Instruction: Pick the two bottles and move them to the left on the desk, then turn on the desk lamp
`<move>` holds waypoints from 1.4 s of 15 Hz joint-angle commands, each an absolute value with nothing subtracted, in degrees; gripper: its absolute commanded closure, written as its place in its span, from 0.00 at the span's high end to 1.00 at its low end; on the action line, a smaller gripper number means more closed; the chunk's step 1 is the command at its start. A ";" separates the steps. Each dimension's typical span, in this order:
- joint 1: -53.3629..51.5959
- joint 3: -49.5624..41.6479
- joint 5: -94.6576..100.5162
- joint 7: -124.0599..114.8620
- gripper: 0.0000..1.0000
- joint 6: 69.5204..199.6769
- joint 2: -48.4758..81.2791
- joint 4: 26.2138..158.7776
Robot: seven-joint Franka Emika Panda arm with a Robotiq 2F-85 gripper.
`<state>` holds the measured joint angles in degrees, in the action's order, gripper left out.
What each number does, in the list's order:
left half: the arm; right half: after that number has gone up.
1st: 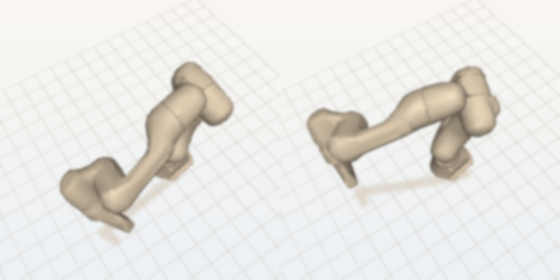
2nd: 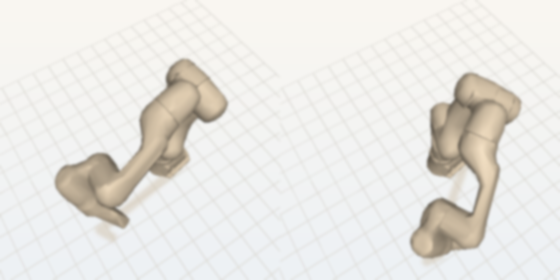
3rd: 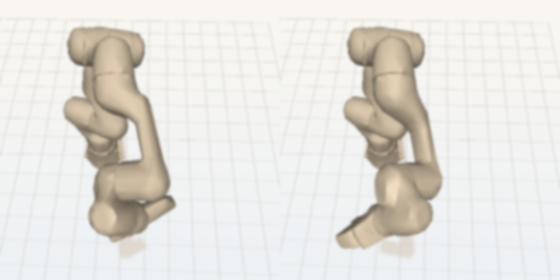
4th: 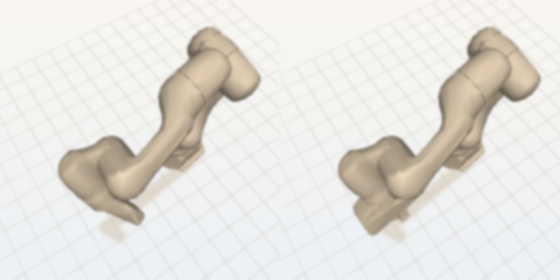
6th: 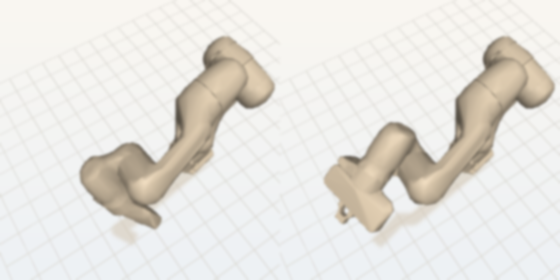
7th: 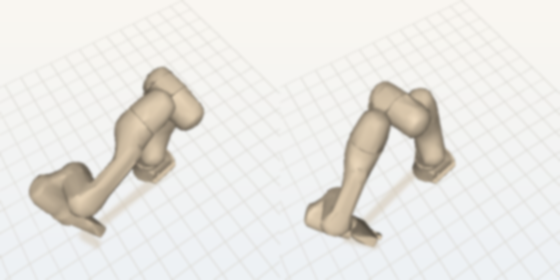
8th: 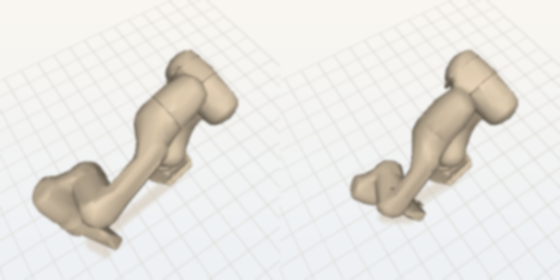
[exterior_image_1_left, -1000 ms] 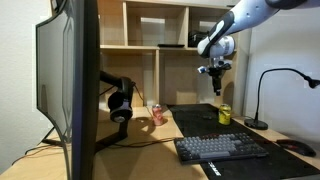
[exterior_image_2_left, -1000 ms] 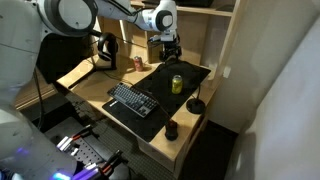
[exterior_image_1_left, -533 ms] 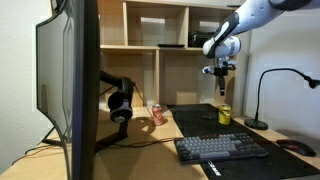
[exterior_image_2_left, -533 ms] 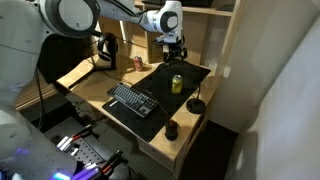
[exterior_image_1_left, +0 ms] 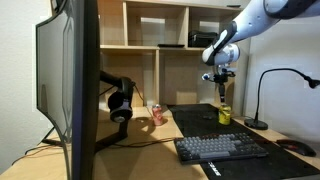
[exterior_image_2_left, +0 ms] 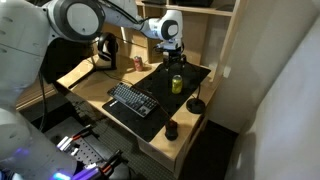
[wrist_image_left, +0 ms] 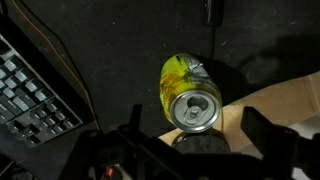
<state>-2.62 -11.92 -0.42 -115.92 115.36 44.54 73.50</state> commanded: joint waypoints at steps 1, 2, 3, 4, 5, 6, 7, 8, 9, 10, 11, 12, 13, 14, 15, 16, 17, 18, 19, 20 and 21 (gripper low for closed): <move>-1.84 -11.11 -0.44 -118.11 1.00 118.47 44.94 74.67; -1.96 -11.28 -0.22 -118.78 1.00 118.51 45.14 74.59; -1.98 -11.29 -0.08 -119.13 1.00 118.45 45.31 74.52; -2.02 -11.34 0.03 -119.58 1.00 118.31 45.37 74.57; -2.04 -11.34 -0.05 -120.20 1.00 118.06 45.39 74.52; -2.27 -11.63 0.27 -121.13 1.00 117.85 45.42 74.46; -2.33 -11.69 0.30 -122.05 1.00 117.85 45.44 74.45; -2.48 -11.90 0.55 -123.15 1.00 118.10 45.48 74.49; -1.99 -11.15 0.41 -121.65 1.00 116.90 45.71 73.45; -1.99 -11.17 0.44 -122.27 1.00 116.90 45.71 73.45; -1.99 -11.19 0.44 -122.57 1.00 116.90 45.71 73.45; -1.98 -11.20 0.45 -122.66 1.00 116.90 45.70 73.45; -1.51 -10.63 0.45 -120.39 1.00 116.46 45.61 73.39; -1.23 -10.17 -0.29 -119.93 1.00 115.75 45.50 73.36; -1.05 -9.79 -1.17 -120.21 1.00 115.31 45.45 73.31; -0.67 -9.15 -2.19 -120.00 1.00 115.02 45.39 73.28; -0.70 -9.02 -2.55 -120.66 1.00 114.90 45.44 73.27; -0.82 -9.04 -2.67 -121.32 1.00 114.75 45.50 73.20; -1.17 -9.43 -2.45 -122.43 1.00 115.30 45.61 73.26; -1.79 -10.21 -1.82 -124.61 1.00 116.18 45.75 73.35; -2.51 -11.16 -1.37 -128.31 1.00 117.84 45.95 73.52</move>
